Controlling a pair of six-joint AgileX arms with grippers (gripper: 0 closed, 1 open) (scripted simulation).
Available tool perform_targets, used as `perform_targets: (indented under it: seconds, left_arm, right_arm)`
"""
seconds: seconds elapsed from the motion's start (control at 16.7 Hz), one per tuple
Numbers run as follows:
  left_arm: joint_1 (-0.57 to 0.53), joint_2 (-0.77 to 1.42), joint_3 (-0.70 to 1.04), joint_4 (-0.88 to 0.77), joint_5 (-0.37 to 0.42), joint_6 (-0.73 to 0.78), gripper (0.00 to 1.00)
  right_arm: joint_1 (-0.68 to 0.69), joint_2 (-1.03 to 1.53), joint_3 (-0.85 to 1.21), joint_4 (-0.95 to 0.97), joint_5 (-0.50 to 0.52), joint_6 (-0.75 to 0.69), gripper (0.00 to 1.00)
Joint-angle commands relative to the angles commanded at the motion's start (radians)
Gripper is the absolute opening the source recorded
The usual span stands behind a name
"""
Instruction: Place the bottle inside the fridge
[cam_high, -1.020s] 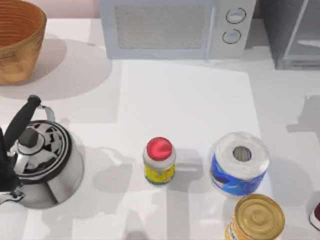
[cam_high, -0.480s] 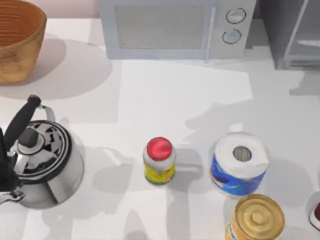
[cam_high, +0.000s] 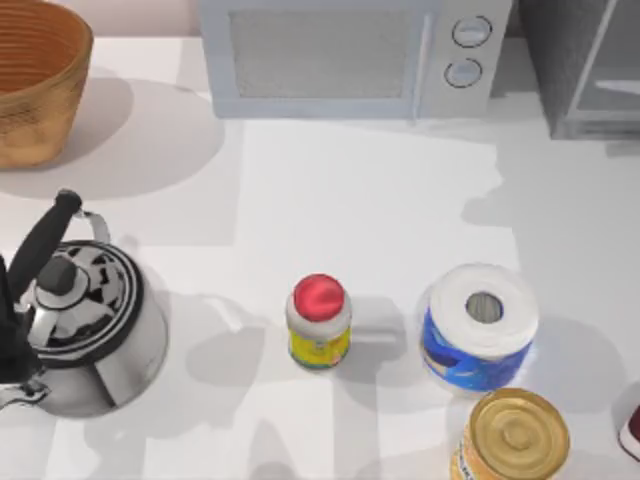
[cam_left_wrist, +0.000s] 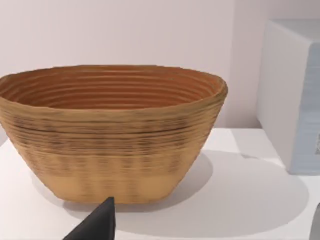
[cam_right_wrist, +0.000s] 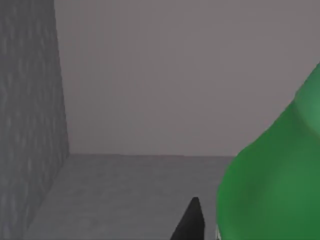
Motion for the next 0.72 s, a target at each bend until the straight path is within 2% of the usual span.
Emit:
perform_targets:
  seconds: [0.24,0.72]
  left_arm:
    - [0.000,0.000,0.000,0.000,0.000,0.000,1.00]
    - [0.000,0.000,0.000,0.000,0.000,0.000,1.00]
  right_arm:
    - [-0.022,0.101,0.042,0.049,-0.006,0.003,0.01]
    - [-0.018,0.121,0.052,0.037,-0.003,0.006,0.01]
